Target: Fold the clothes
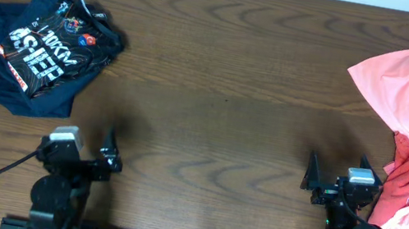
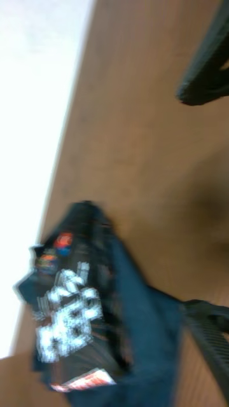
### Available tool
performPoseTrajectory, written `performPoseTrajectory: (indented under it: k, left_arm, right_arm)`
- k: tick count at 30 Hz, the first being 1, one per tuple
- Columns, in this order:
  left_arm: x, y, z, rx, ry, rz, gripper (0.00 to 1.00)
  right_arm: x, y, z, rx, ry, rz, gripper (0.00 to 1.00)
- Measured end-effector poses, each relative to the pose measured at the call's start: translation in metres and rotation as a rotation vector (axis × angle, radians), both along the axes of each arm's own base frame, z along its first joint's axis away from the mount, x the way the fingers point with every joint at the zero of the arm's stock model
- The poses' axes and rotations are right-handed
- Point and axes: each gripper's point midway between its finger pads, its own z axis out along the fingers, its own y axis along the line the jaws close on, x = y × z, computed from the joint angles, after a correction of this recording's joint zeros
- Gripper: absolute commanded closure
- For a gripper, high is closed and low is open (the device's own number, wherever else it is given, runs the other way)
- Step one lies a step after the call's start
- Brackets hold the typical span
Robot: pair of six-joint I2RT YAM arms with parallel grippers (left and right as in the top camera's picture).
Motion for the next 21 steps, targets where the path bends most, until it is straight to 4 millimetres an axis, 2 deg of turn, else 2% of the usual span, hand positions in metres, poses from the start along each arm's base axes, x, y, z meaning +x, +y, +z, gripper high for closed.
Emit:
performPoseTrajectory:
  k: [5,7,21]
  left_arm:
    - [0.024,-0.001,-0.006,-0.006,-0.139,0.001,0.02]
    - [0.029,-0.001,-0.018,-0.008,-0.147,-0.001,0.02]
    - [0.03,-0.005,-0.016,-0.012,-0.16,-0.019,0.02]
  right_arm:
    - [0.0,0.0,0.0,0.0,0.0,0.0,0.01]
    - [0.0,0.0,0.0,0.0,0.0,0.0,0.01]
    - [0.0,0.0,0.0,-0.002,0.0,0.001,0.01]
